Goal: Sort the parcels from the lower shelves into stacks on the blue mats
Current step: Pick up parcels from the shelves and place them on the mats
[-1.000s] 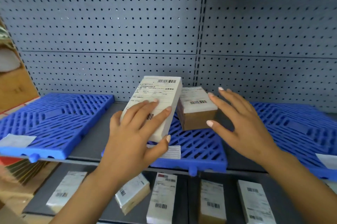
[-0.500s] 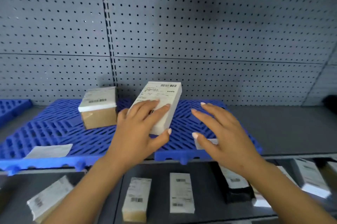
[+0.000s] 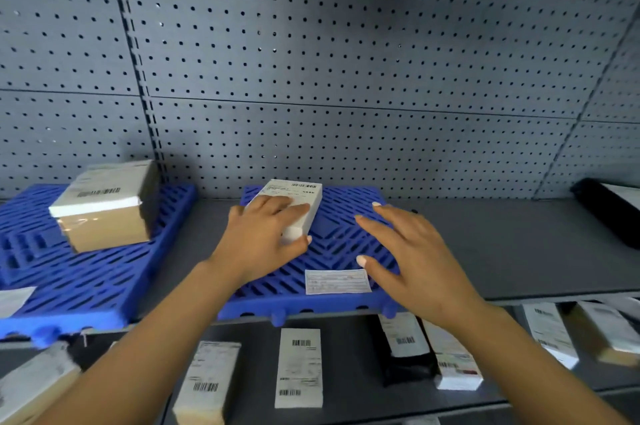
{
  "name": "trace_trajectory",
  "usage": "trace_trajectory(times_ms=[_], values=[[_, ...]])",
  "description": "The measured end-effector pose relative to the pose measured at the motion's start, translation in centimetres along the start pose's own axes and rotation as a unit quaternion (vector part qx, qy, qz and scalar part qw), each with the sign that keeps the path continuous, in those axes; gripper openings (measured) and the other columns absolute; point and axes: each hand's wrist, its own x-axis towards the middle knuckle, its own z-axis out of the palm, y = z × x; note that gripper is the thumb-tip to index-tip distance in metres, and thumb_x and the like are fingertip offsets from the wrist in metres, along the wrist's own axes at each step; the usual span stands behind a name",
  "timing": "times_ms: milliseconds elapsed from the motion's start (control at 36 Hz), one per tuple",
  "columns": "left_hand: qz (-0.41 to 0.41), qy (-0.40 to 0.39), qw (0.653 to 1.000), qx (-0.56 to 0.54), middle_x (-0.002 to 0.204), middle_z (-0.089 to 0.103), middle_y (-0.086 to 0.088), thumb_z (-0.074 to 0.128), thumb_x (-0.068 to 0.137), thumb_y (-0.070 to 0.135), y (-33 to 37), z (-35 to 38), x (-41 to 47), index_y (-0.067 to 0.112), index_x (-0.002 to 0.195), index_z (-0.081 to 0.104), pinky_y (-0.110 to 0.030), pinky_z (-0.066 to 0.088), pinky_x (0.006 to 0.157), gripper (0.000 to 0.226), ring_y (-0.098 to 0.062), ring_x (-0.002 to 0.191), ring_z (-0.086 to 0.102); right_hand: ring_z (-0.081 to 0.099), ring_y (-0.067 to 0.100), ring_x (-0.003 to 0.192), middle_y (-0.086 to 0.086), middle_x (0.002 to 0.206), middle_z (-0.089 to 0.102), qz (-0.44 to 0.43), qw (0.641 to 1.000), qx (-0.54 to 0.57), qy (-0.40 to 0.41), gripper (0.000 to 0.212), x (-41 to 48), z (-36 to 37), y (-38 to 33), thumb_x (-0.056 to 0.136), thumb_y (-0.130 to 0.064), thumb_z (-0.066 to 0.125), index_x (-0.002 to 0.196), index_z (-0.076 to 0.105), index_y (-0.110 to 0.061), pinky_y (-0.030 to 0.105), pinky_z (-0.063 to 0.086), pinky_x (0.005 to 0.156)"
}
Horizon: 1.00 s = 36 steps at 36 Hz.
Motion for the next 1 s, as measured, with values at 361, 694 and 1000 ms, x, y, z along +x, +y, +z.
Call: trace_trajectory(times_ms=[361, 694, 1000], values=[[0.043, -0.054, 0.997, 0.027, 0.155, 0.026, 0.006, 0.008, 0.065, 0.081, 0.1, -0.1, 2.0, 0.041, 0.147, 0.027, -0.049, 0.018, 0.113, 0.093, -0.017, 0.141, 0.021, 0.033, 0.027, 0.138, 0.007, 0.150, 0.038, 0.029, 1.000, -0.002, -0.006, 0.059, -0.2, 2.6, 2.6, 0.093, -0.058, 0.032, 0.142, 0.043, -0.026, 0.052, 0.033, 0.109], [0.250, 0.123, 0.960, 0.003, 0.132, 0.058, -0.001, 0.040, 0.086, 0.059, 13.1, -3.3, 3.8, 0.024, 0.132, 0.057, -0.049, 0.035, 0.104, 0.060, -0.023, 0.117, 0.055, 0.029, 0.025, 0.141, 0.006, 0.151, 0.035, 0.063, 0.995, -0.006, 0.074, 0.055, -5.8, -3.1, 8.9, 0.093, -0.053, 0.042, 0.140, 0.045, -0.025, 0.049, 0.033, 0.109], [0.292, 0.060, 0.954, -0.017, 0.139, 0.052, 0.004, 0.035, 0.085, 0.067, 32.6, 1.1, 7.2, 0.031, 0.137, 0.049, -0.050, 0.030, 0.109, 0.065, -0.019, 0.125, 0.050, 0.030, 0.025, 0.140, 0.005, 0.150, 0.036, 0.162, 0.978, -0.061, 0.120, 0.058, -17.7, -11.9, 21.4, 0.091, -0.055, 0.041, 0.142, 0.043, -0.028, 0.048, 0.034, 0.109]])
